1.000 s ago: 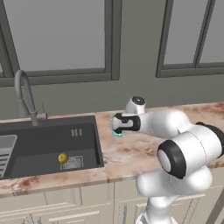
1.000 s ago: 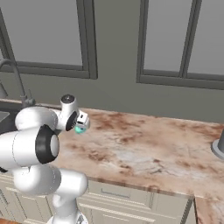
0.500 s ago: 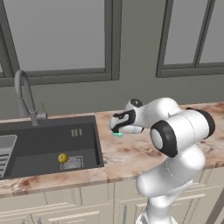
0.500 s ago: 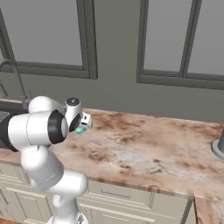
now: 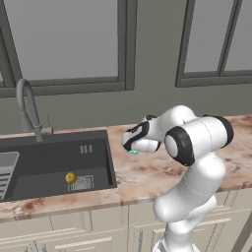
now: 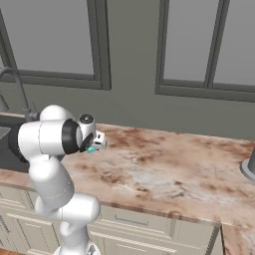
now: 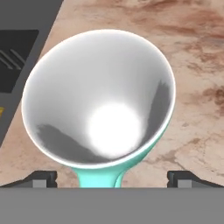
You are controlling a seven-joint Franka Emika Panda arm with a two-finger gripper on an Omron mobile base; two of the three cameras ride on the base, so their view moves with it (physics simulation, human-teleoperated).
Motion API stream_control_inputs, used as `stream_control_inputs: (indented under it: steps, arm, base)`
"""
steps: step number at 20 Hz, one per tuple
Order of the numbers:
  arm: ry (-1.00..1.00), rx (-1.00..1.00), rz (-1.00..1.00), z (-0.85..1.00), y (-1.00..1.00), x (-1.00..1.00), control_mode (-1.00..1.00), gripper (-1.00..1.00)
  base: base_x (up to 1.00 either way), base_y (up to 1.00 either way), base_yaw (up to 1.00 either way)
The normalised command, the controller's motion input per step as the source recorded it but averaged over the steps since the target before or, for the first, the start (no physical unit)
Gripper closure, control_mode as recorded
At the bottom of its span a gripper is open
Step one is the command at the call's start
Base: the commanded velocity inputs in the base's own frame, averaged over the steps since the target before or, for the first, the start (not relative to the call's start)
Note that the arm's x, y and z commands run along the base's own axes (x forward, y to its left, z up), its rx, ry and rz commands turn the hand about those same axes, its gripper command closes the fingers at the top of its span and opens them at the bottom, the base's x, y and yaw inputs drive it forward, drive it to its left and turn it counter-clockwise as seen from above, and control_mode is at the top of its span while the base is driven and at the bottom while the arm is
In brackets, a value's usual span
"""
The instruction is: Clear the mugs and bowl far away from the sink.
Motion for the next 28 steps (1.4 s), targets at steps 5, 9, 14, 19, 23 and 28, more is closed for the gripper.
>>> stream_control_inputs:
  steps: [5,9,14,19,23,28]
  arm:
    - [0.01,0.0,0.03,-0.23,0.06,0.1,-1.0,1.0]
    - [0.0,0.0,0.04,-0.17,0.0,0.01,-1.0,1.0]
    - [0.05,0.0,0.04,-0.36,0.0,0.0,-1.0,1.0]
    - [0.2,0.0,0.04,-0.5,0.08,0.0,-1.0,1.0]
    - [0.35,-0.01,0.02,-0.68,0.1,-0.13,-1.0,1.0]
    - [0.34,-0.06,0.05,-0.96,0.0,-0.41,-1.0,1.0]
  base:
    - [0.0,0.0,0.0]
    - [0.0,0.0,0.0]
    - [0.0,0.0,0.0]
    - [0.0,0.0,0.0]
    - [0.0,0.0,0.0]
    - [0.0,0.0,0.0]
